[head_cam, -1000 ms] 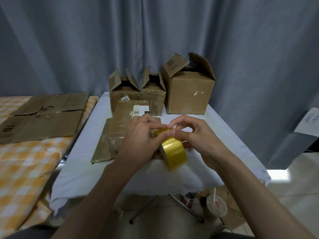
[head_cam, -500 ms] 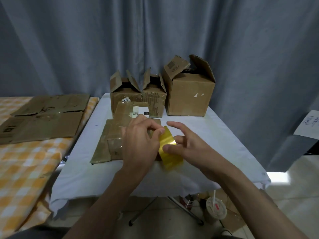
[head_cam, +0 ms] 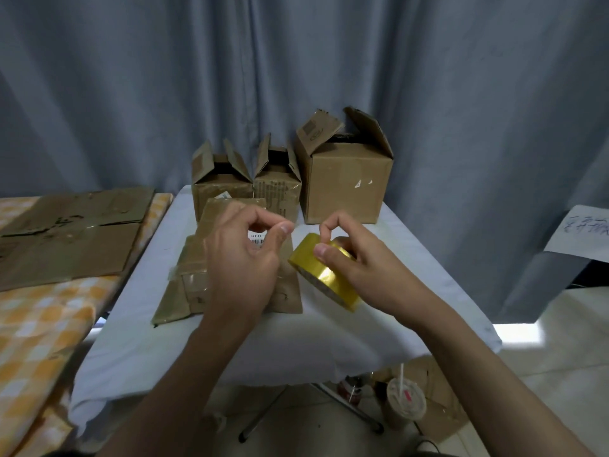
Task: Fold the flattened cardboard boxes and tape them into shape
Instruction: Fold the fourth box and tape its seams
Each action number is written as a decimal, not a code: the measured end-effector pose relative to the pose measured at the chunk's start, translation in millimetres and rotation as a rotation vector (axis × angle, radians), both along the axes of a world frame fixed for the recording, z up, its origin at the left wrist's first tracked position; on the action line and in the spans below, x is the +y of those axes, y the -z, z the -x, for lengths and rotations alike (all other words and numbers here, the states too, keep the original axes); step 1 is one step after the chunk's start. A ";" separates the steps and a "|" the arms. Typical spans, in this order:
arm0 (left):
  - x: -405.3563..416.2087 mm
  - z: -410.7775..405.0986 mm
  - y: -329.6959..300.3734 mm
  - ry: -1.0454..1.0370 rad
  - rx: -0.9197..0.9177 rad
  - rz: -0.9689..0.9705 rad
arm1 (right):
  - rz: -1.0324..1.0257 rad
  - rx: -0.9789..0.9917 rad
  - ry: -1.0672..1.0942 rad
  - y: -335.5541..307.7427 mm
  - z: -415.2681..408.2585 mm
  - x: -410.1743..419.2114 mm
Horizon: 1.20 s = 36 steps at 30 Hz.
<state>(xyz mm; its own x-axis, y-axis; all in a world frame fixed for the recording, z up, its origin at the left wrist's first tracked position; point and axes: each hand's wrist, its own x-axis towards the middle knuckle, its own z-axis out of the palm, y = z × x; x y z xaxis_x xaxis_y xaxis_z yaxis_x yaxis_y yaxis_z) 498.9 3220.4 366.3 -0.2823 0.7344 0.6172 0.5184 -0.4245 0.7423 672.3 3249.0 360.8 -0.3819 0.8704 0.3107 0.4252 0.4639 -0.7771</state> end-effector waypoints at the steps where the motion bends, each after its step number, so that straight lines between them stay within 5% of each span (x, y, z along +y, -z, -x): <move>1: 1.6 0.9 0.6 -0.007 -0.008 0.041 | 0.001 -0.001 -0.018 0.2 -0.8 0.1; 7: 12.2 9.4 5.7 0.007 0.098 0.275 | 0.023 -0.029 -0.151 0.1 -3.6 -1.3; 15: 16.8 16.0 13.5 -0.202 0.512 0.244 | 0.000 0.048 -0.128 -3.4 -4.0 11.4; 23: 16.6 74.5 12.0 -0.154 0.320 0.146 | -0.165 -0.268 0.249 27.5 6.3 78.4; 30: 11.5 110.1 13.3 -0.254 0.259 0.224 | -0.229 -0.572 0.288 60.9 13.6 103.0; 33: 8.1 115.4 15.9 -0.267 0.230 0.274 | -0.243 -0.520 0.350 55.8 20.6 99.5; 36: 5.0 115.5 19.5 -0.264 0.180 0.316 | -0.212 -0.226 0.430 38.9 42.5 83.2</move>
<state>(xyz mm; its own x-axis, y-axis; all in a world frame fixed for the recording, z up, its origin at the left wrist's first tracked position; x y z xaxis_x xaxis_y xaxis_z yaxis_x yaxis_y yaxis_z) 383.4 3225.4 346.8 -0.3941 0.8120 0.4306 0.7116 -0.0269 0.7020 629.8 3332.2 321.9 -0.0818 0.8905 0.4476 0.7581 0.3471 -0.5520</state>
